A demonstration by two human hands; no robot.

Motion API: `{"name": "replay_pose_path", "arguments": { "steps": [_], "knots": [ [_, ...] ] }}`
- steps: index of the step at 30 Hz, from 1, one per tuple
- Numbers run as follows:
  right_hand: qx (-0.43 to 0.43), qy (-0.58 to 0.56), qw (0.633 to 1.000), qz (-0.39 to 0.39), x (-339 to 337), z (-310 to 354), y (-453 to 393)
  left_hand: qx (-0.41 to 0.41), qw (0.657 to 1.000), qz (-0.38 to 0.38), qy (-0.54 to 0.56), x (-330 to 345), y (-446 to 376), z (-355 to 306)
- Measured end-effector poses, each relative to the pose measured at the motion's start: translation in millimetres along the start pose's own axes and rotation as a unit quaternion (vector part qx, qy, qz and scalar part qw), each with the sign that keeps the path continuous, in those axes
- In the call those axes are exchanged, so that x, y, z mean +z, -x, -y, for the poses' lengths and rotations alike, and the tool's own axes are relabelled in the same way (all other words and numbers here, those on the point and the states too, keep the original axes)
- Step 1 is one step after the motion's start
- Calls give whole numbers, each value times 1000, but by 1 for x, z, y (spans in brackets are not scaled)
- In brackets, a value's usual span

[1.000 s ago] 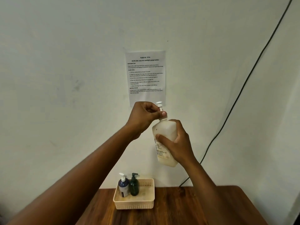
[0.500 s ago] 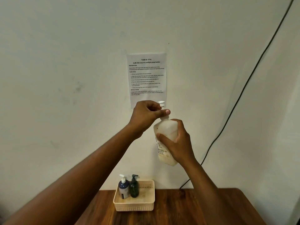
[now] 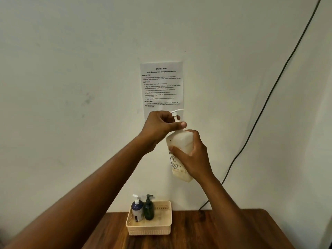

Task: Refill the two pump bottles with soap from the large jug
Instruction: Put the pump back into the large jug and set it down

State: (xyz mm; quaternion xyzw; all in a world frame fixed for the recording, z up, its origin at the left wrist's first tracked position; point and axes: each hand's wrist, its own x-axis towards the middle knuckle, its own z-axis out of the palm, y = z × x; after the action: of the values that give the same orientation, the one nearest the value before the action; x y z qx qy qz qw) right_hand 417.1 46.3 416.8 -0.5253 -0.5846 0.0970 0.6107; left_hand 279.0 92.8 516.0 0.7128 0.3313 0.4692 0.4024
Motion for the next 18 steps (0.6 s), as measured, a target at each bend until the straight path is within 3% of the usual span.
{"name": "replay_pose_path", "arguments": {
  "steps": [3, 8, 10, 13, 16, 18],
  "knots": [
    [-2, 0, 1000, 4, -1, 3, 0, 18, 1000, -11, -22, 0, -1, -3],
    [7, -92, 995, 38, -8, 8, 1, 4, 988, 144, 57, -19, -2, -13],
    [5, -98, 995, 37, -9, 11, 0, 3, 982, 172, 76, -22, -2, -15],
    [-1, -82, 996, 29, -10, 16, -1, 11, 985, 154, 77, -21, 0, -16],
    [-7, -62, 998, 31, -10, 19, -3, 45, 996, 63, 32, -12, 2, -17],
    [-7, -67, 997, 32, -9, 21, -2, 48, 997, 46, 36, -10, 1, -17]
  ]
}}
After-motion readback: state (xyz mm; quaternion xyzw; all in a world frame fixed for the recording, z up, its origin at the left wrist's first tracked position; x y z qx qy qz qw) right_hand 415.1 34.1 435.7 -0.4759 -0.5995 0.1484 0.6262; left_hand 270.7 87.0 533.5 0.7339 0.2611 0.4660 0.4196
